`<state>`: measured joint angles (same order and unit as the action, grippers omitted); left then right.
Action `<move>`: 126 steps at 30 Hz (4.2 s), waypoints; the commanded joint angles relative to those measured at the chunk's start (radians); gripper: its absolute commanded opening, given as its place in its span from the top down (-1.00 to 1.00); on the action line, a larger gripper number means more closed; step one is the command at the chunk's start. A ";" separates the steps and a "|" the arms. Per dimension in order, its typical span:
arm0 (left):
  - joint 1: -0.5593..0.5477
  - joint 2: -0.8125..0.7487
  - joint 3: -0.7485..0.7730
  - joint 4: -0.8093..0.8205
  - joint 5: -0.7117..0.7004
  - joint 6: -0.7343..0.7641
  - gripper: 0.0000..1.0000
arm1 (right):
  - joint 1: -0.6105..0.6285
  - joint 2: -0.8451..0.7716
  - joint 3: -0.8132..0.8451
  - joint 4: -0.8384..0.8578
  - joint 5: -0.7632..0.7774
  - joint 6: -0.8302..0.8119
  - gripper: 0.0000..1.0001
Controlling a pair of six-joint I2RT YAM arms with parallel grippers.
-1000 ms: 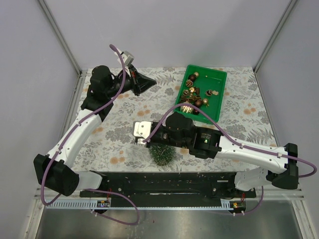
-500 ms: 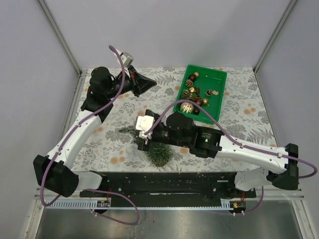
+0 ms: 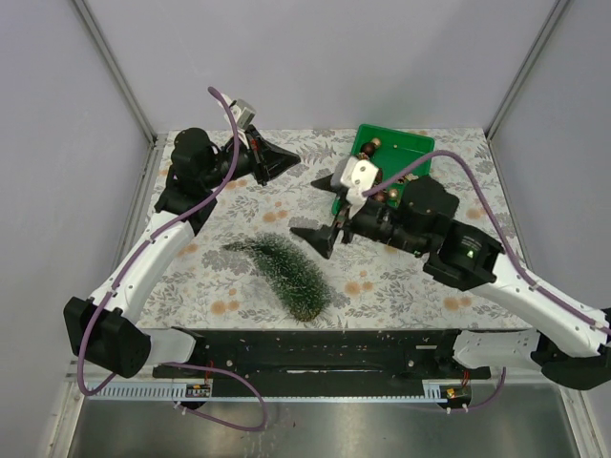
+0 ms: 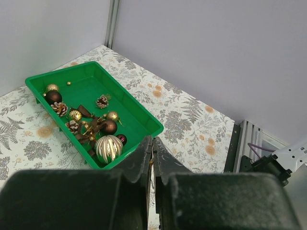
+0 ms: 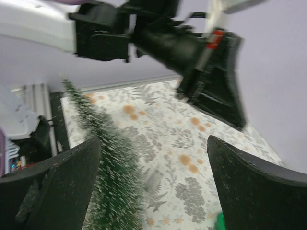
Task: Decorate the small christmas tree
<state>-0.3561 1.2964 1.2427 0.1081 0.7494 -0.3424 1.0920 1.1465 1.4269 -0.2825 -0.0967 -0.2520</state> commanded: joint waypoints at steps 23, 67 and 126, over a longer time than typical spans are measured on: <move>-0.015 0.020 0.041 0.107 0.091 -0.058 0.92 | -0.488 0.214 -0.140 0.492 -0.455 0.525 -0.40; 0.249 -0.299 -0.106 -0.113 0.557 -0.200 -0.98 | -0.618 -0.382 -0.522 0.203 0.003 0.413 1.00; 0.325 -0.336 -0.111 -0.521 0.090 0.102 -0.76 | 0.410 0.280 -0.076 0.054 0.377 -0.019 1.00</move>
<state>-0.0357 0.9886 1.1145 -0.4263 0.8509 -0.2584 1.4879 1.3796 1.2785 -0.3416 0.0902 -0.2279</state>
